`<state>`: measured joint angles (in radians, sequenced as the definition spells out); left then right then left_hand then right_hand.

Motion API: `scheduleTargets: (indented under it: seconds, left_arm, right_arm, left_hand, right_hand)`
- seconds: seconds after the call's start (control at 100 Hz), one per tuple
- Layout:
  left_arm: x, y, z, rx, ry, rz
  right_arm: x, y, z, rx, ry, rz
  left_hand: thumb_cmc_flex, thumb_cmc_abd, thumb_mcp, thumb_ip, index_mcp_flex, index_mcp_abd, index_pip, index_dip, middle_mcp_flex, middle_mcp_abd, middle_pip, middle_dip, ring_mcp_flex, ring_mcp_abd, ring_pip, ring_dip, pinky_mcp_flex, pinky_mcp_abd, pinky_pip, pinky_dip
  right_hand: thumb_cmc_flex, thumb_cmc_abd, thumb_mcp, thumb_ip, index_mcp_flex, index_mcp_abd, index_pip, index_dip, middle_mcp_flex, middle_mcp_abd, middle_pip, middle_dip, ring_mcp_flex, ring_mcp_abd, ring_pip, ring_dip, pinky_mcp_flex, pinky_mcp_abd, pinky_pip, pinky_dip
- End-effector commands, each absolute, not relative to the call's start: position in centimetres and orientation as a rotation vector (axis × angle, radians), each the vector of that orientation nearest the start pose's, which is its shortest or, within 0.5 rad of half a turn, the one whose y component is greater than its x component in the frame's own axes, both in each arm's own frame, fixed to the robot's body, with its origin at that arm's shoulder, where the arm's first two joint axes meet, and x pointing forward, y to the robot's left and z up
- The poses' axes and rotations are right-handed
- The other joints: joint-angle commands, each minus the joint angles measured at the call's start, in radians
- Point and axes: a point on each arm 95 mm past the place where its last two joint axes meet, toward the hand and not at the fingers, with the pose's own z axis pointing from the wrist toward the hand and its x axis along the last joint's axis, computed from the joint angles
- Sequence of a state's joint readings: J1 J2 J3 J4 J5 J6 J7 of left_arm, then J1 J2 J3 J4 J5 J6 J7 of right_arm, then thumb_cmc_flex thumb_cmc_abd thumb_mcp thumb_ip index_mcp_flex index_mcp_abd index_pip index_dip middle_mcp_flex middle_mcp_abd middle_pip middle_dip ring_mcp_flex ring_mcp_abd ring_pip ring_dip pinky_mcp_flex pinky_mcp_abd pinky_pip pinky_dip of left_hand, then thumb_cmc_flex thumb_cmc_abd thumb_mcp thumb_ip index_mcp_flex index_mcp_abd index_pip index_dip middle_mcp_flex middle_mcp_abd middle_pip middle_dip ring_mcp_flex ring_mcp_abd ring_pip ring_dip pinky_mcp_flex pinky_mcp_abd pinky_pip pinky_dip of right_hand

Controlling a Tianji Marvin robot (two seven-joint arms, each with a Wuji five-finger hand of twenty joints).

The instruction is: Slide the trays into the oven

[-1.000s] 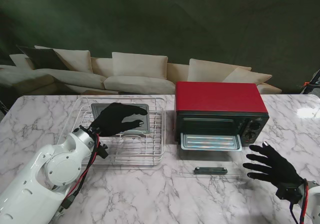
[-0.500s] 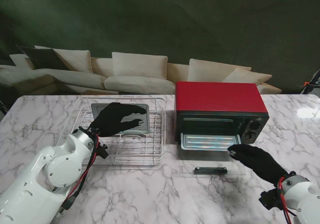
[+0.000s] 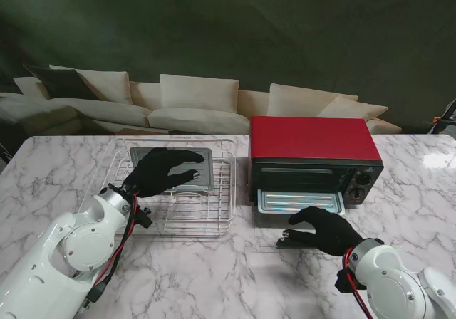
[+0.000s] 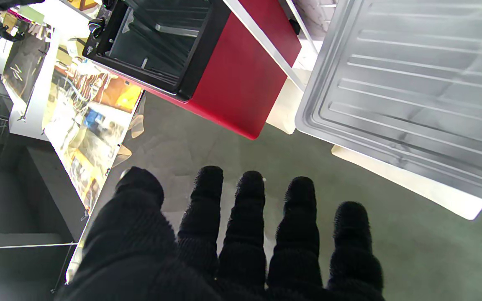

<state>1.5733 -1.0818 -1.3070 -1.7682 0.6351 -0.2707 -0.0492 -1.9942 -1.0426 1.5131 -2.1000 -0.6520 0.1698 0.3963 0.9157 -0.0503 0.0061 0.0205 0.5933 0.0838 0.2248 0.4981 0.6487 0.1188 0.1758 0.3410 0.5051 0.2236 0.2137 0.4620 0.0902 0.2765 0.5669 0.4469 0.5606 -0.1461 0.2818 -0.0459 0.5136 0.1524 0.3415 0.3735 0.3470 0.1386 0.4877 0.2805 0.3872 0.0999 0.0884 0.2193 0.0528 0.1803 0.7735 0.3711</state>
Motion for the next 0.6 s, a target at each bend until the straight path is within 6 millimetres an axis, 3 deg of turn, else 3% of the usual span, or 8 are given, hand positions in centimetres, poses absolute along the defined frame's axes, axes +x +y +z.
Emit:
scheduleTargets:
  seconds: [0.0,0.15,0.34,0.59]
  left_arm:
    - [39.5,-1.4,-24.7,-1.213,1.415,-2.008]
    - [39.5,-1.3,-24.8,-1.213,1.415,-2.004]
    - [39.4,-1.3,-24.8,-1.219,1.414,-2.001]
    - [39.5,-1.4,-24.9,-1.221,1.418,-2.0]
  right_arm:
    - [30.0,-2.5,-29.0,-2.308,-1.911,-1.784]
    - [30.4,-2.0,-30.1,-2.307,-1.933,-1.696]
    - [31.0,-2.0,-31.3,-2.327,-1.953,-1.65]
    - [32.1,-2.3,-32.1,-2.348,-2.04,-1.591]
  left_hand:
    - [0.014,0.047,-0.023,-0.008,0.019,0.013,0.003,0.014,0.028,-0.011,0.008,0.009,0.022,0.005,0.019,0.01,-0.019,0.027,0.004,0.022]
    - [0.014,0.048,-0.024,-0.008,0.018,0.014,0.003,0.016,0.027,-0.01,0.008,0.009,0.022,0.005,0.02,0.01,-0.018,0.027,0.004,0.023]
    - [0.014,0.048,-0.024,-0.008,0.018,0.013,0.002,0.017,0.027,-0.012,0.008,0.009,0.022,0.005,0.019,0.01,-0.019,0.027,0.003,0.023]
    - [0.013,0.049,-0.024,-0.008,0.017,0.013,0.001,0.017,0.027,-0.011,0.008,0.009,0.022,0.005,0.019,0.01,-0.02,0.026,0.002,0.023]
  right_hand:
    - [-0.052,0.022,0.01,0.018,-0.024,0.017,-0.02,0.023,-0.028,-0.01,-0.003,-0.008,-0.003,-0.017,0.012,0.003,-0.025,-0.056,0.013,-0.028]
    - [-0.065,0.035,0.003,0.016,-0.036,0.007,-0.03,0.029,-0.038,-0.021,-0.013,-0.014,-0.026,-0.041,0.001,-0.01,-0.042,-0.078,0.008,-0.05]
    - [-0.053,0.046,-0.018,0.017,-0.046,-0.021,-0.053,0.033,-0.07,-0.052,-0.08,-0.048,-0.087,-0.09,-0.052,-0.069,-0.088,-0.116,-0.047,-0.151]
    - [-0.057,0.056,-0.032,0.02,-0.117,-0.036,-0.106,-0.029,-0.123,-0.07,-0.198,-0.099,-0.162,-0.138,-0.096,-0.135,-0.124,-0.15,-0.103,-0.236]
